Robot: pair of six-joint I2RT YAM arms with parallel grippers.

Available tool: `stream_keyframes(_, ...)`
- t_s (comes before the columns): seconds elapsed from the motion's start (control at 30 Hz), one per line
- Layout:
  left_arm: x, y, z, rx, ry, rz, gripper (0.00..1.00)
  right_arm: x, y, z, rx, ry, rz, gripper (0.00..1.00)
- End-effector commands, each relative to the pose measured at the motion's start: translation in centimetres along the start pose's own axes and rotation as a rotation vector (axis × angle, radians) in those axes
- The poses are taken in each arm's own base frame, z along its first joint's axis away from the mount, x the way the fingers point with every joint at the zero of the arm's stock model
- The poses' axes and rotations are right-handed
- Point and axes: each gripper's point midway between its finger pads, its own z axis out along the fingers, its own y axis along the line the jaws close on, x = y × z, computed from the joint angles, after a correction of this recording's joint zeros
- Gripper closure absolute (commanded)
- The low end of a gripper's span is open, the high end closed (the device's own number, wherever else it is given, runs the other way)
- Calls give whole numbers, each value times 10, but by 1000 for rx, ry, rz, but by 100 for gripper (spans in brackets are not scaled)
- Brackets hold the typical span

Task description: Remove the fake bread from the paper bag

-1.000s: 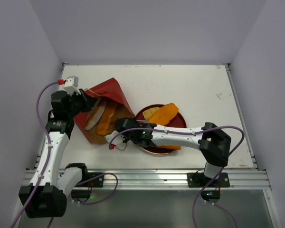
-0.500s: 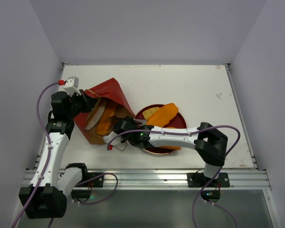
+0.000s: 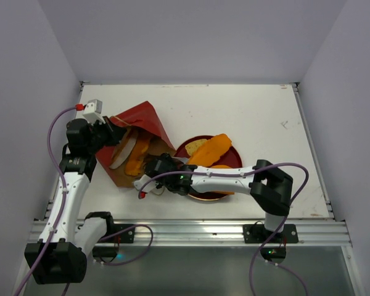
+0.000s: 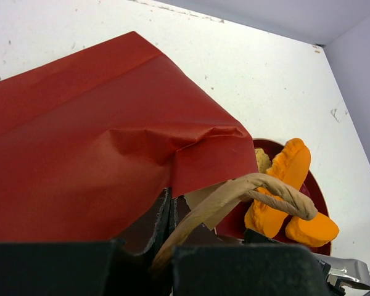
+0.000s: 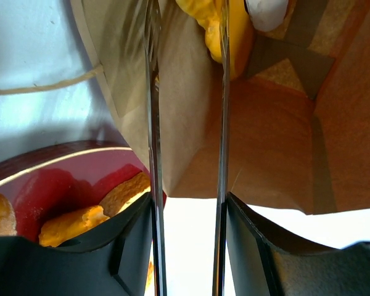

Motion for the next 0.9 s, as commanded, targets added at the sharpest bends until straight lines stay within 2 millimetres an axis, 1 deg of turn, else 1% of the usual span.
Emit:
stream_keyframes(0.0, -7, -5, -3, 23, -30, 5, 100, -13, -16, -4, 57, -1, -9, 49)
stream_keyframes(0.13, -7, -4, -3, 21, -29, 6, 100, -18, -12, 0, 50, -3, -17, 49)
stream_keyframes(0.33, -7, -5, -3, 25, -30, 4, 100, -22, -16, 5, 67, 7, -8, 49)
stream_keyframes(0.67, -7, -8, -6, 32, -34, 5, 100, -26, -30, 14, 125, 37, 33, 50)
stream_keyframes(0.87, -7, -8, -6, 33, -33, 4, 100, -28, -40, 12, 153, 34, 58, 50)
